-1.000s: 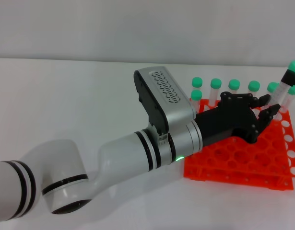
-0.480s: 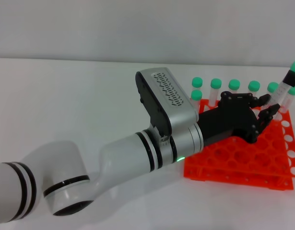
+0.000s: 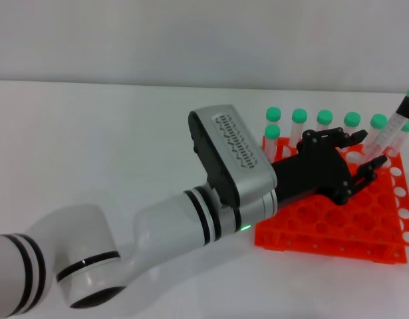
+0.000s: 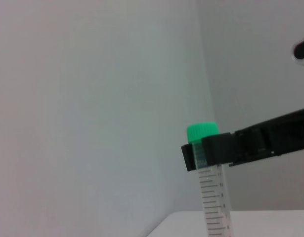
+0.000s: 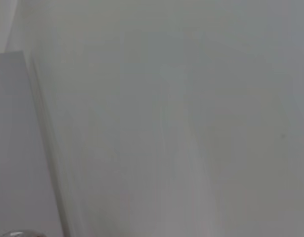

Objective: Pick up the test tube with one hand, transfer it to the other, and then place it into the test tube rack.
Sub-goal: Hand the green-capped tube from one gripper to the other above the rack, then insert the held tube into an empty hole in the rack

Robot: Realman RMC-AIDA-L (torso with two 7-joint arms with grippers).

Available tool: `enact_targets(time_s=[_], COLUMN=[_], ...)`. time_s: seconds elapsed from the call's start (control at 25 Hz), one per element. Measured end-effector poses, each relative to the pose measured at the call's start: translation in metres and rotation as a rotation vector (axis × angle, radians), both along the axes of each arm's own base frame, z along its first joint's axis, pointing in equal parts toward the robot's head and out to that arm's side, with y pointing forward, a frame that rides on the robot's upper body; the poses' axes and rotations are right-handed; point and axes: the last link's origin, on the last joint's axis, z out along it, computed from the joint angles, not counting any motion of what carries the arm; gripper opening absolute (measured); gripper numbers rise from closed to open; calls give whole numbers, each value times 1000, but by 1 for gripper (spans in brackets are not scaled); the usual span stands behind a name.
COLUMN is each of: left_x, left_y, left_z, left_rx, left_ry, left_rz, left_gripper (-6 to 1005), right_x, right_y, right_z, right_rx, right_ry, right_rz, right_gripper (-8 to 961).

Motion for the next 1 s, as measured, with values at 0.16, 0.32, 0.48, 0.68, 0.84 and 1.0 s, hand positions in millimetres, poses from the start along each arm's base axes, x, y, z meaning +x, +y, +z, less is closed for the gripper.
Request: enact_targets(time_s=[0.16,0.32,0.48,0.68,0.84,1.0], left_x=[-5,-22,-54,-88,-131,-164], left_y=[-3,-5,-13,-31,-41,-43], left_z=[1,5,22,63,93,107], left_rx=[21,58,154,326,479,548], left_ry=[2,-10,-90,-296,-366,-380], left_rz=[0,55,158,253,397,539], left_gripper=[337,505,685,816,813,811], right_x=[1,4,3,-12,-33,-41], right_y=[0,0,4,13,30,41], right_z=[2,5,3,-15,-48,-67], right_rx=[15,61,86,106,69,74], right_ry=[11,23,14,-19,-83,-136], right_rz=[-6,-22,-27,22,75,81], right_gripper=[234,234,235,235,236,236])
